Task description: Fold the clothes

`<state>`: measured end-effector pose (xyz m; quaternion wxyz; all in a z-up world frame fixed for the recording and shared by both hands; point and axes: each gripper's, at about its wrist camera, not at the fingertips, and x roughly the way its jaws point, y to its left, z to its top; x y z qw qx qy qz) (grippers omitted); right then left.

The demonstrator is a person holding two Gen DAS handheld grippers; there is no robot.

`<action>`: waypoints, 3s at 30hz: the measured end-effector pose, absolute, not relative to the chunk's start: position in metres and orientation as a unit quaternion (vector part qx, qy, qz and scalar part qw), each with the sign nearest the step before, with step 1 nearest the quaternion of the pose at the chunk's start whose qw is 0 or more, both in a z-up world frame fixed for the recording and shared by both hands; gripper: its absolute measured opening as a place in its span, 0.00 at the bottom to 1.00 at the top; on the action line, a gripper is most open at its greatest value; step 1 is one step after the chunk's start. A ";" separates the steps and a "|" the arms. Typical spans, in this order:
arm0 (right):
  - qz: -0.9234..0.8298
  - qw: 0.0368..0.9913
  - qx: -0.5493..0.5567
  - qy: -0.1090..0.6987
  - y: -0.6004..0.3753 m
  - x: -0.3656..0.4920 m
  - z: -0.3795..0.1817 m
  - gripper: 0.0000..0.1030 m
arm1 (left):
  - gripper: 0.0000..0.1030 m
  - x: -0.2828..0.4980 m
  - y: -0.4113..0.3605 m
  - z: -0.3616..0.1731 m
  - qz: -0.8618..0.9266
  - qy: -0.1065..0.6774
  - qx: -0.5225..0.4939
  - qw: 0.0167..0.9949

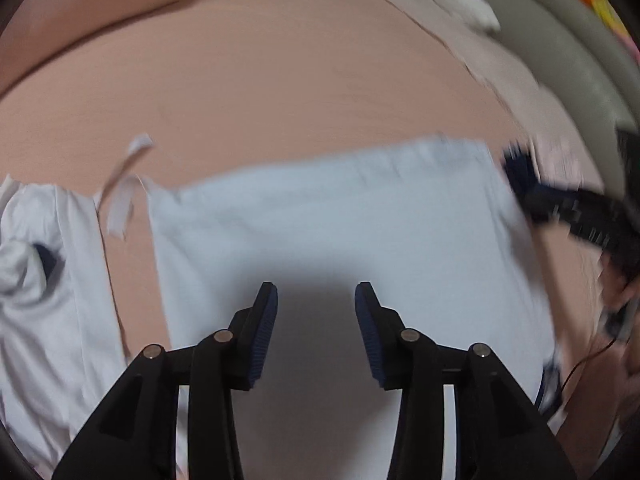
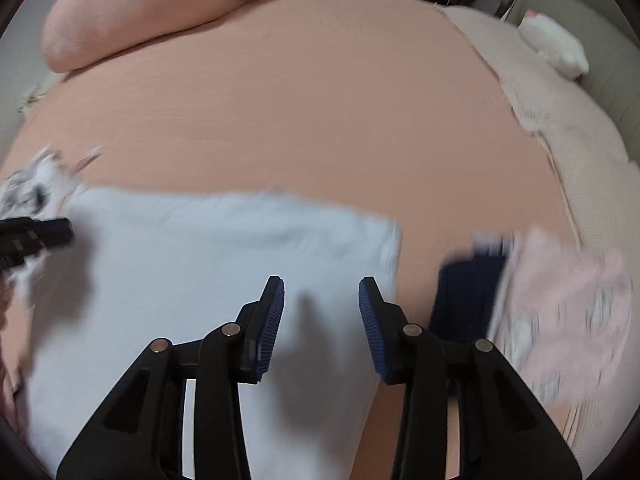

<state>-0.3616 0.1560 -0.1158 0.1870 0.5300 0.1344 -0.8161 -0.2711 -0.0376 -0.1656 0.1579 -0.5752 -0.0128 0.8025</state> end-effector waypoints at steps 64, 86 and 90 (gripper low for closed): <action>-0.798 0.188 0.564 0.097 0.289 -0.122 -0.145 0.42 | 0.41 -0.105 0.123 -0.175 0.836 0.004 -0.529 0.143; -0.824 0.185 0.530 0.070 0.265 -0.089 -0.121 0.41 | 0.38 -0.033 0.105 -0.164 0.810 -0.058 -0.547 0.201; -0.813 0.147 0.555 0.101 0.264 -0.081 -0.136 0.41 | 0.38 -0.022 0.117 -0.176 0.793 -0.064 -0.560 0.230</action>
